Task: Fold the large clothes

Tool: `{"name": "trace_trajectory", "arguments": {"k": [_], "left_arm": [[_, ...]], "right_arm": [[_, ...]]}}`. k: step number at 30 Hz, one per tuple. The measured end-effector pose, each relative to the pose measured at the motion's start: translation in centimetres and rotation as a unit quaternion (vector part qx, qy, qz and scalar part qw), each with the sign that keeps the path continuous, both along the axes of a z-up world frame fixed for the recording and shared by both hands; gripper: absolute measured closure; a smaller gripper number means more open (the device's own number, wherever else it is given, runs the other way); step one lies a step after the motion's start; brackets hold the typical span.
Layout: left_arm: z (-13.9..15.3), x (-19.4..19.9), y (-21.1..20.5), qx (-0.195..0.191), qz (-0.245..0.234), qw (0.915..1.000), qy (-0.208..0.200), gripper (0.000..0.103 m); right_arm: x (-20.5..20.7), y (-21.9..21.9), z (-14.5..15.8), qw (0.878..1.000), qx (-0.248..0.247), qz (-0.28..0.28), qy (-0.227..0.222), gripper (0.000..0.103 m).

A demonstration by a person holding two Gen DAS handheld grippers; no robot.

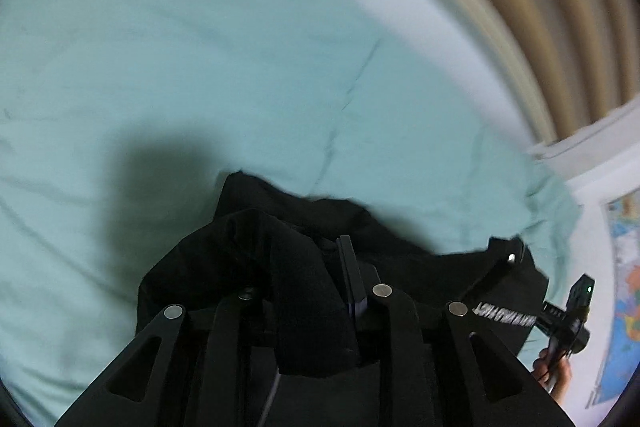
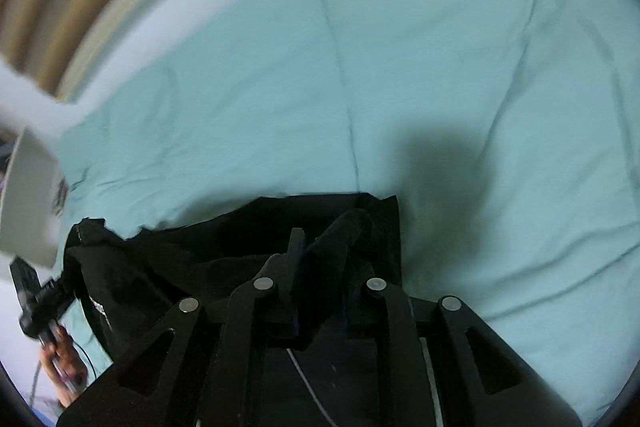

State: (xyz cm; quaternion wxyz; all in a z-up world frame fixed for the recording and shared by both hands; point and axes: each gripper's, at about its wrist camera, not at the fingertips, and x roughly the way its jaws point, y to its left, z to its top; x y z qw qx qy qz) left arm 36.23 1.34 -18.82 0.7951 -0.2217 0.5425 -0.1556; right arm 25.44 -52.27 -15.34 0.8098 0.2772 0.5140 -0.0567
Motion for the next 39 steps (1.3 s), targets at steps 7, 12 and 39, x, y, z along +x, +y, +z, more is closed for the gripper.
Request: {"name": "trace_trajectory", "arguments": {"k": [7, 12, 39], "left_arm": [[-6.1, 2.4, -1.1, -0.004, -0.035, 0.9979, 0.055, 0.076], [-4.2, 2.4, -1.0, -0.015, -0.075, 0.9953, 0.058, 0.070], [-2.7, 4.6, 2.0, 0.013, -0.093, 0.9953, 0.022, 0.022]], "right_arm": [[3.6, 0.2, -9.0, 0.996, 0.038, -0.004, 0.075, 0.083], [3.2, -0.6, -8.1, 0.995, 0.057, -0.001, 0.076, 0.078], [1.8, -3.9, -5.4, 0.997, -0.006, 0.080, -0.014, 0.027]]}}
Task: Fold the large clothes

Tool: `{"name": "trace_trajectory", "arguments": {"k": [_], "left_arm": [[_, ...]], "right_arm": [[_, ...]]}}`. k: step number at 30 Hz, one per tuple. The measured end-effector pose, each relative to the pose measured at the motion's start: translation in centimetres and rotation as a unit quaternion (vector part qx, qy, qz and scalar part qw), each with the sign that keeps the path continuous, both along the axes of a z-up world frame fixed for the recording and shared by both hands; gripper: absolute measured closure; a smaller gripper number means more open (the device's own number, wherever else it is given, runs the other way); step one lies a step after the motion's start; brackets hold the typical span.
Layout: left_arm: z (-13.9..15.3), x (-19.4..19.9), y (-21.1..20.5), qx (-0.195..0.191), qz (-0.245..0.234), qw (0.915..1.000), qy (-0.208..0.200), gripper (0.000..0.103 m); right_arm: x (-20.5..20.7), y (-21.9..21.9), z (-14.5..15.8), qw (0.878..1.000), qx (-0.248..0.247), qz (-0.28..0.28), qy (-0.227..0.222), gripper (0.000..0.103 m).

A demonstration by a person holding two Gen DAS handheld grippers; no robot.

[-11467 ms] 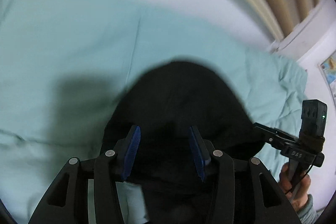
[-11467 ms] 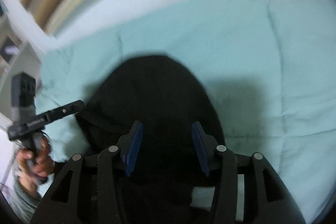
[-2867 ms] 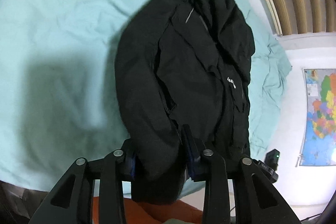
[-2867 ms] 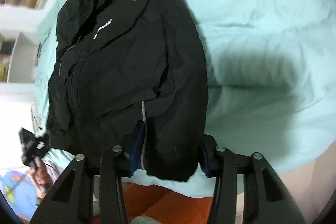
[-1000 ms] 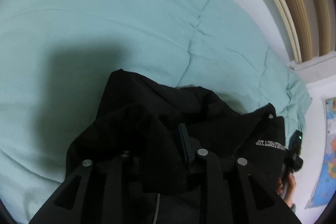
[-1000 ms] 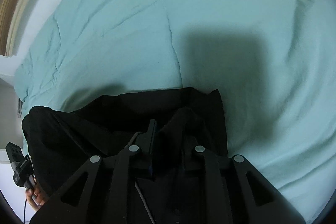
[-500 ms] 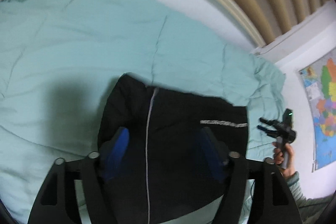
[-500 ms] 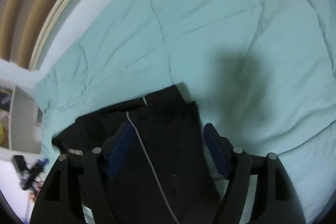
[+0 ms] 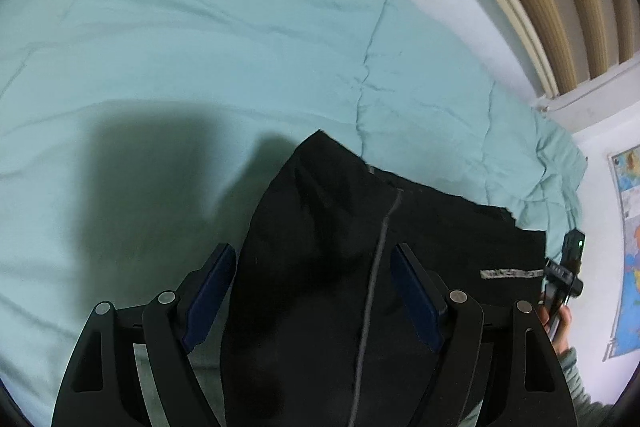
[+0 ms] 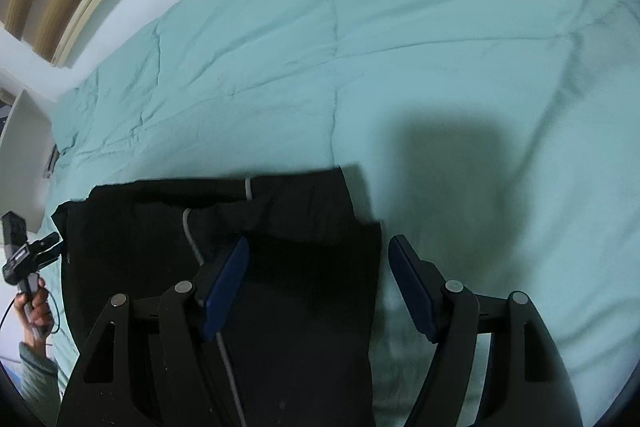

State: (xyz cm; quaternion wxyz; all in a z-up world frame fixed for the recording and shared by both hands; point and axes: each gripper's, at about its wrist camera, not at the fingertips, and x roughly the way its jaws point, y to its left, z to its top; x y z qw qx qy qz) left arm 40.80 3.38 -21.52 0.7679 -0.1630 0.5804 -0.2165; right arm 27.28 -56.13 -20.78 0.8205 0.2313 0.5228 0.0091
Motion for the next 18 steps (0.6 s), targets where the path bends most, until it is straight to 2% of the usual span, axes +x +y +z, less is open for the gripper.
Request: {"name": "trace_trajectory", "arguments": {"k": [3, 5, 6, 7, 8, 9, 10, 12, 14, 17, 18], "left_arm": [[-1.4, 1.1, -0.5, 0.001, -0.012, 0.9998, 0.018, 0.023], [-1.9, 1.4, -1.1, 0.004, -0.008, 0.9998, 0.016, 0.023], [-1.7, 1.3, -1.5, 0.003, -0.003, 1.0000, 0.006, 0.033], [-1.4, 1.1, -1.6, 0.006, 0.001, 1.0000, -0.006, 0.043], [-1.2, 0.9, -1.9, 0.019, 0.004, 0.9997, -0.012, 0.056], [-0.9, 0.5, -2.0, 0.031, 0.005, 0.9993, -0.021, 0.069], [-0.5, -0.1, -2.1, 0.040, 0.006, 0.9986, -0.035, 0.074], [0.5, -1.2, -1.8, 0.045, 0.016, 0.9975, -0.053, 0.085], [2.5, -2.3, -0.9, 0.028, 0.033, 0.9967, -0.069, 0.089], [6.7, -3.3, 0.4, 0.000, 0.049, 0.9921, -0.116, 0.089], [7.9, -3.3, 0.5, -0.010, 0.050, 0.9904, -0.129, 0.089]], "right_arm": [[1.9, -0.1, -1.7, 1.000, 0.019, 0.016, 0.004, 0.027], [2.8, 0.4, -2.7, 0.999, 0.030, 0.025, 0.009, 0.027], [3.0, 0.7, -3.0, 0.999, 0.031, 0.030, 0.009, 0.031], [2.9, 1.1, -2.8, 0.999, 0.019, 0.033, 0.001, 0.039], [2.7, 1.6, -2.4, 0.999, 0.003, 0.037, -0.009, 0.056], [2.3, 2.2, -2.0, 0.999, -0.013, 0.040, -0.014, 0.067], [1.7, 2.7, -1.4, 0.998, -0.037, 0.043, -0.022, 0.073], [0.5, 3.6, 0.0, 0.995, -0.075, 0.045, -0.039, 0.076], [-0.8, 4.2, 2.1, 0.990, -0.120, 0.040, -0.056, 0.078], [-2.3, 4.2, 6.2, 0.979, -0.181, 0.014, -0.092, 0.079], [-2.6, 3.9, 7.5, 0.976, -0.188, 0.006, -0.106, 0.079]]}}
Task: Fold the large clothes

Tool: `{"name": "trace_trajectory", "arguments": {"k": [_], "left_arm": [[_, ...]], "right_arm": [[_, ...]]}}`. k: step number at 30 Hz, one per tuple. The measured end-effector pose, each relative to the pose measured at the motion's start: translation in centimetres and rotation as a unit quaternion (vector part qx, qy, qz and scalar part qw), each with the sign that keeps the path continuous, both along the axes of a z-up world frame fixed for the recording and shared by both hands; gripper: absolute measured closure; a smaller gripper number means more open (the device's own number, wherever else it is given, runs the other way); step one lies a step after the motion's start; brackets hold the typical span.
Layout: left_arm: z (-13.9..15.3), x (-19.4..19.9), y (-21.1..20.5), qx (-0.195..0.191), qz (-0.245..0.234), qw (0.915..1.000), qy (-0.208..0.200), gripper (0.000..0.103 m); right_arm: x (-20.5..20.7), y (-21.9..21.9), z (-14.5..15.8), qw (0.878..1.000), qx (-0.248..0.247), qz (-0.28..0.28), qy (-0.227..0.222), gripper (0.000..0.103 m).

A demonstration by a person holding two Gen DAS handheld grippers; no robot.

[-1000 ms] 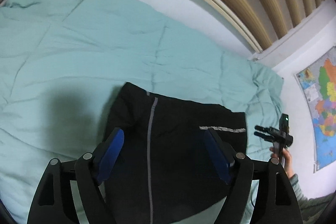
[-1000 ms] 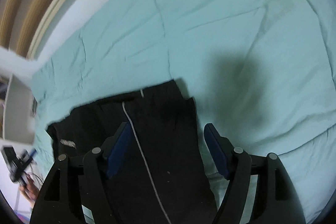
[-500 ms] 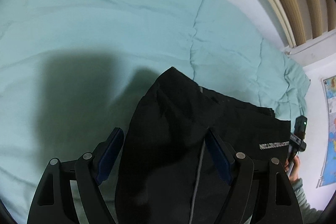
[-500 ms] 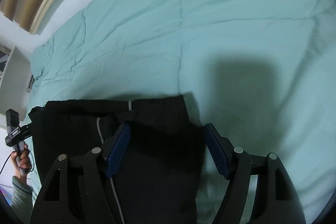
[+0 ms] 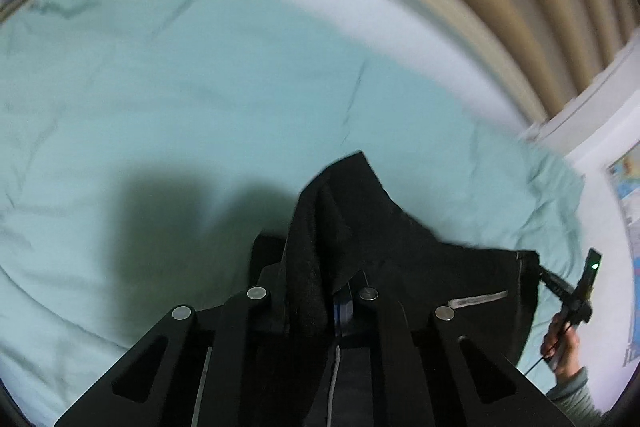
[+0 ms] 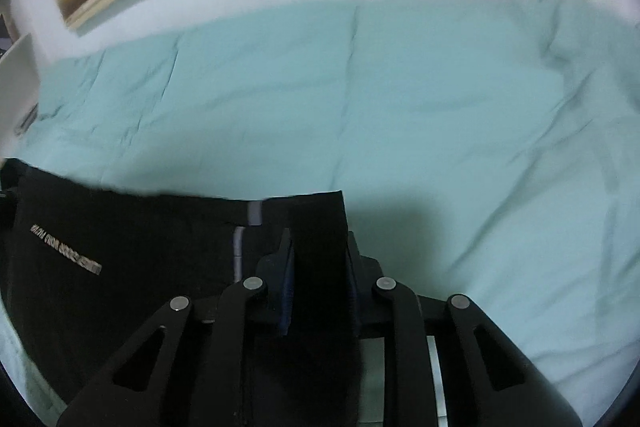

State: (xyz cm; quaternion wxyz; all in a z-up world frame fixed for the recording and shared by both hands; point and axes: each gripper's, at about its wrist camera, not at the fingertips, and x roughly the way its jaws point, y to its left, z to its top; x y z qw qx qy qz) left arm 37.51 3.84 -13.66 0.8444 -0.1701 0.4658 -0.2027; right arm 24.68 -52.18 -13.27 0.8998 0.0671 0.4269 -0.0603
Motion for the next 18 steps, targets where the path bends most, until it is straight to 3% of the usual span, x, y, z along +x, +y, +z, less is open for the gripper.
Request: {"name": "trace_trajectory", "arguments": {"k": [3, 5, 8, 12, 15, 18], "left_arm": [[2.2, 1.2, -1.0, 0.012, 0.001, 0.9994, -0.033, 0.089], [1.6, 2.9, -1.7, 0.025, 0.008, 0.9992, -0.029, 0.089], [-1.9, 5.4, -2.3, 0.050, 0.027, 0.9984, 0.009, 0.089], [-9.1, 7.6, -2.0, 0.062, 0.044, 0.9921, 0.100, 0.089], [-11.3, 7.5, -2.9, 0.097, 0.031, 0.9885, 0.111, 0.083], [-11.5, 7.8, -3.7, 0.125, 0.016, 0.9857, 0.112, 0.079]], "right_arm": [[0.5, -0.2, 2.4, 0.999, -0.016, -0.014, -0.025, 0.080], [2.0, -0.1, 2.3, 0.999, -0.029, -0.025, -0.023, 0.080], [4.7, -1.1, -0.5, 0.999, -0.002, -0.052, 0.012, 0.080], [8.3, -1.5, -7.3, 0.994, 0.010, -0.055, 0.096, 0.080], [9.2, -0.7, -11.2, 0.988, 0.026, -0.037, 0.149, 0.080], [9.5, -0.6, -12.1, 0.986, 0.024, -0.033, 0.162, 0.077]]}}
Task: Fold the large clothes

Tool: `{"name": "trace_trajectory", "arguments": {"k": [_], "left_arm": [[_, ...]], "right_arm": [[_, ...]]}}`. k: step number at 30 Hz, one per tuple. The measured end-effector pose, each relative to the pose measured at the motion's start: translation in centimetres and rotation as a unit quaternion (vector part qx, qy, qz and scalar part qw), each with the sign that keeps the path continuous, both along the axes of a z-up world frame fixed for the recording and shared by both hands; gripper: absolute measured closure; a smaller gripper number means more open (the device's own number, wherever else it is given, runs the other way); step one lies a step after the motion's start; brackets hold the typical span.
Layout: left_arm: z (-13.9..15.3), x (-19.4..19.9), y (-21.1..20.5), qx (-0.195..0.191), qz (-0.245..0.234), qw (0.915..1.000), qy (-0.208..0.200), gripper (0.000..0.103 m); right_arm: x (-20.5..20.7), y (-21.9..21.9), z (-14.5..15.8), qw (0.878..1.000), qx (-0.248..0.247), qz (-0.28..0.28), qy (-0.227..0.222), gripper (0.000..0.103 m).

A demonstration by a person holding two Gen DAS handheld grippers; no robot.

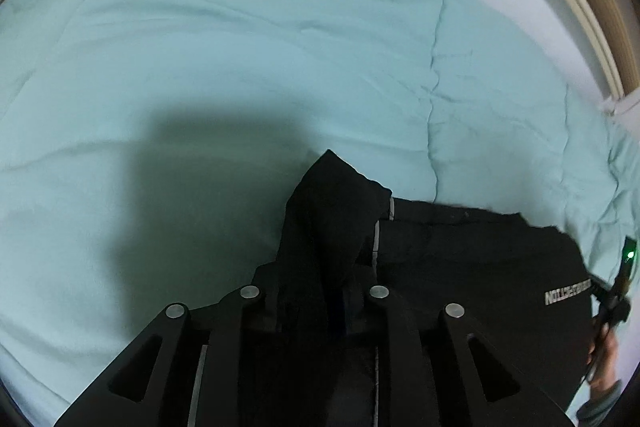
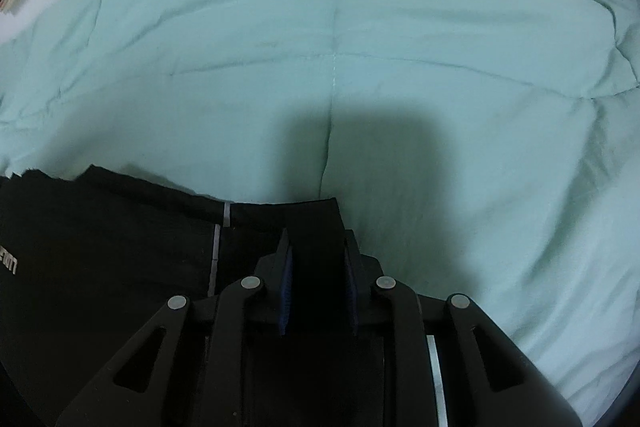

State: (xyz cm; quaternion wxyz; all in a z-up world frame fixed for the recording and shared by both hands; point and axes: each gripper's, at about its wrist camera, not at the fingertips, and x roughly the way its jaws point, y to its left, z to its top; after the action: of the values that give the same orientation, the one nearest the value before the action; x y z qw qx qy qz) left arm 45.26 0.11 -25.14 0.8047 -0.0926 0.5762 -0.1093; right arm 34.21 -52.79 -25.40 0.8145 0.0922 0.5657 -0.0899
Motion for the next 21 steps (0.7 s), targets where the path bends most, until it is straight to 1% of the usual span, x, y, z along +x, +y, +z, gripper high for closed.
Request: {"name": "trace_trajectory", "arguments": {"k": [1, 4, 5, 6, 7, 8, 9, 10, 12, 14, 17, 18, 19, 21], "left_arm": [[0.2, 0.1, 0.1, -0.001, -0.002, 1.0000, 0.002, 0.078], [1.6, 0.1, 0.8, -0.014, -0.005, 0.9999, 0.001, 0.076], [2.7, -0.3, 1.2, -0.009, -0.004, 0.9999, -0.009, 0.076], [3.5, -0.8, 1.3, -0.002, -0.005, 0.9998, -0.018, 0.074], [4.9, -1.6, 1.5, 0.009, -0.006, 0.9993, -0.035, 0.072], [6.2, -2.7, 1.5, 0.019, -0.005, 0.9985, -0.052, 0.067], [7.1, -3.3, 1.8, 0.025, -0.003, 0.9978, -0.061, 0.062], [8.6, -4.4, 2.0, 0.030, -0.001, 0.9966, -0.077, 0.060], [11.0, -6.5, 2.3, 0.029, -0.002, 0.9942, -0.103, 0.056], [12.8, -9.2, 2.0, 0.015, -0.013, 0.9926, -0.120, 0.055], [13.5, -12.8, 0.4, -0.014, -0.032, 0.9918, -0.123, 0.054], [13.4, -14.5, -0.7, -0.030, -0.044, 0.9919, -0.115, 0.054], [13.0, -15.8, -1.5, -0.038, -0.053, 0.9920, -0.108, 0.054], [11.9, -18.1, -3.7, -0.041, -0.070, 0.9918, -0.099, 0.054]], "right_arm": [[0.0, -0.2, 0.2, 1.000, 0.005, -0.002, -0.001, 0.076], [-0.6, -1.3, 1.1, 0.999, 0.037, -0.017, -0.005, 0.065], [-1.1, -1.7, 1.7, 0.999, 0.048, -0.023, -0.008, 0.057], [-1.8, -2.0, 2.6, 0.998, 0.057, -0.028, -0.017, 0.051], [-2.6, -2.2, 3.5, 0.997, 0.061, -0.030, -0.028, 0.050], [-3.6, -2.3, 4.7, 0.997, 0.064, -0.031, -0.041, 0.049], [-4.7, -2.1, 5.9, 0.996, 0.065, -0.029, -0.052, 0.048], [-5.7, -1.9, 7.0, 0.996, 0.064, -0.028, -0.063, 0.048], [-8.3, -0.4, 9.4, 0.994, 0.061, -0.021, -0.084, 0.048], [-10.6, 1.0, 10.9, 0.993, 0.069, -0.012, -0.098, 0.048], [-13.8, 4.2, 11.8, 0.991, 0.085, 0.013, -0.103, 0.048], [-14.8, 5.9, 12.0, 0.991, 0.085, 0.024, -0.103, 0.048], [-15.6, 7.0, 12.1, 0.991, 0.082, 0.035, -0.101, 0.048], [-16.9, 10.3, 11.9, 0.992, 0.065, 0.059, -0.094, 0.048]]}}
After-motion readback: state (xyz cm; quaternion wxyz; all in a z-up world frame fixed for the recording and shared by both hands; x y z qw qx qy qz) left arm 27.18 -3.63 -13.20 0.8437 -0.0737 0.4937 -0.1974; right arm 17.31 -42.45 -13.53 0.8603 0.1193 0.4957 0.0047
